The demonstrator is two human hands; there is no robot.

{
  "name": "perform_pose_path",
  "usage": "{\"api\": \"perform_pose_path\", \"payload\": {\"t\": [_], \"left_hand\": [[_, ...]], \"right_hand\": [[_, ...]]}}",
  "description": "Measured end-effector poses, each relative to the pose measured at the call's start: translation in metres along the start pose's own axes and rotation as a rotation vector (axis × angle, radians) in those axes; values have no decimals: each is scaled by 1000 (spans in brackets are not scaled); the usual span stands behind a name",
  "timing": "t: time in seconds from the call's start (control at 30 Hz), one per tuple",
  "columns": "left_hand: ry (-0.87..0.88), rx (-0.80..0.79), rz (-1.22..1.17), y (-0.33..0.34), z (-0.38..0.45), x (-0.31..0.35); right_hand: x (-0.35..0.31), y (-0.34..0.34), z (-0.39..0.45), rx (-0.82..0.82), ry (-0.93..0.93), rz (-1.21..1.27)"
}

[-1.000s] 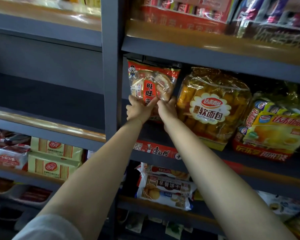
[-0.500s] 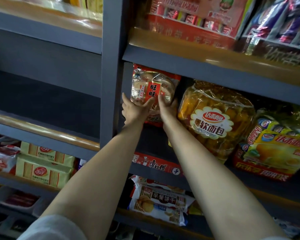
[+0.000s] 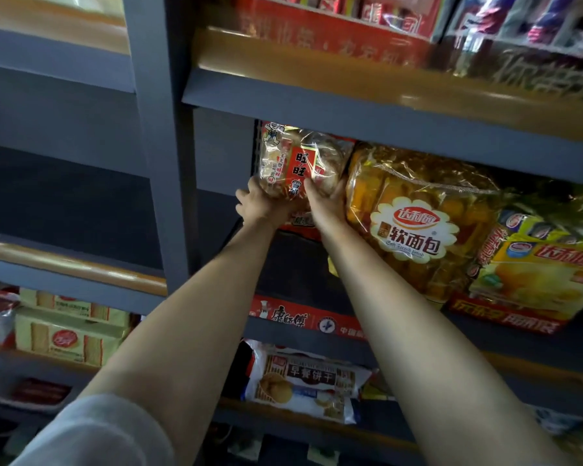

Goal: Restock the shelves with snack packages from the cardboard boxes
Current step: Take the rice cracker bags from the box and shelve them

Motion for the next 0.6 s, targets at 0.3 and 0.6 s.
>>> {"api": "perform_pose_path", "payload": {"t": [0.3, 0.6], "left_hand": [[48, -21, -59, 18, -8, 4], [30, 75, -242, -7, 3, -8]], "right_hand": [[16, -21, 19, 72, -13, -52], [4, 13, 24, -4, -37, -59]]}}
Point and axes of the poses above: each hand's wrist, its own z-axis towards the middle knuckle, its own y-axis out of the palm, x = y × z, the point moved 10 cm from there along z, towards the middle knuckle, and after that the axes turned 11 degrees about -z, right-handed, at the moved point
